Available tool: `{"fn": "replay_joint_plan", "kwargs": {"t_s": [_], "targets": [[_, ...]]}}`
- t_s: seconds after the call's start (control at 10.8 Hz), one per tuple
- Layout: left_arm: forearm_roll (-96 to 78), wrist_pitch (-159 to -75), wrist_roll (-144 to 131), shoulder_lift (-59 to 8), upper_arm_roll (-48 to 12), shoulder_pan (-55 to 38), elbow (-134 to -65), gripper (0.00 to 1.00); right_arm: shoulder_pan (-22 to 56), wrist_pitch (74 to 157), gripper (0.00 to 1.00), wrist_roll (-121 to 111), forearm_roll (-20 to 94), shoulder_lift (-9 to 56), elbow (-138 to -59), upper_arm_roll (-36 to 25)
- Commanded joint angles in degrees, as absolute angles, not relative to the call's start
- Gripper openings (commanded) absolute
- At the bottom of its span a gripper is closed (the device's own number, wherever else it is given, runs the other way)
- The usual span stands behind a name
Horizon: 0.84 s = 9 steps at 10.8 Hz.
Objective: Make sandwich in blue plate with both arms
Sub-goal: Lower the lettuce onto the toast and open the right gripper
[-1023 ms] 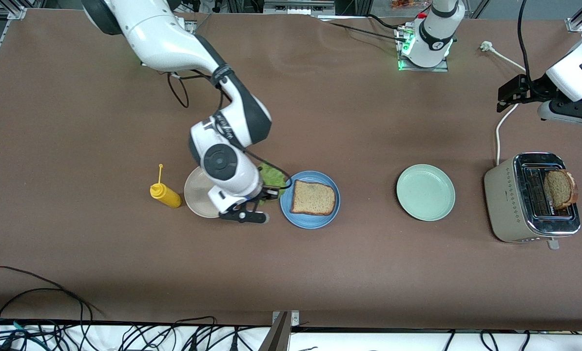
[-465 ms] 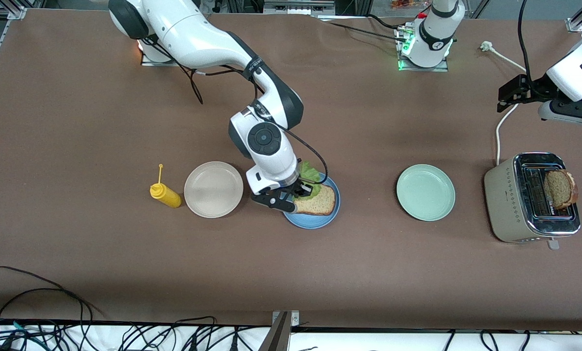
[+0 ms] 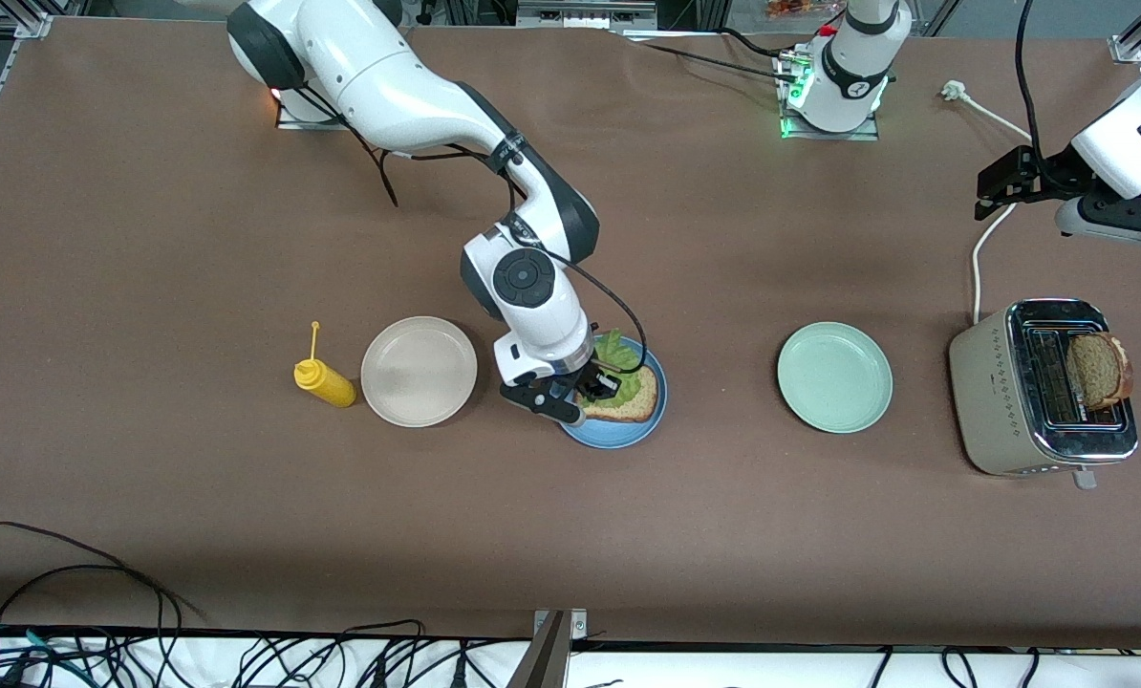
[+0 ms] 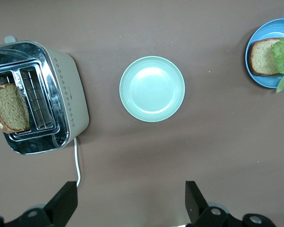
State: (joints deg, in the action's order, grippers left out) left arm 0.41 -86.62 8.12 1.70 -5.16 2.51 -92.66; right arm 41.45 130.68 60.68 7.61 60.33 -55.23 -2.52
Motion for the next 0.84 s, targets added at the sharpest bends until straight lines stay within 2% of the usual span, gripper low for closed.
{"fn": "replay_joint_plan", "kwargs": {"t_s": [0.0,0.09,0.19,0.28,0.56,0.74], "targets": [[-0.2,-85.4,7.8,1.3,-5.1,2.9,-91.3,1.0,42.0,135.2,0.0,61.4,8.2,65.2,-51.9,-4.0],[-0.2,-85.5,7.8,1.3,-5.1,2.9,-91.3,1.0,42.0,135.7,0.0,60.7,7.8,65.7,-52.0,-4.5],[-0.2,-85.5,7.8,1.3,-5.2,2.9,-91.3,1.0,42.0,135.7,0.26,58.9,7.6,66.0,-52.0,-5.4],[-0.2,-85.5,7.9,1.3,-5.1,2.9,-91.3,1.0,42.0,135.6,0.99,55.2,7.4,66.0,-52.3,-6.1],[-0.2,-85.4,7.9,1.3,-5.1,3.1,-91.3,1.0,42.0,132.6,1.0,47.3,7.3,65.7,-52.3,-7.6],[-0.2,-85.5,7.8,1.3,-5.1,3.1,-91.3,1.0,41.7,124.7,1.0,43.9,7.3,64.1,-52.0,-7.7]]}}
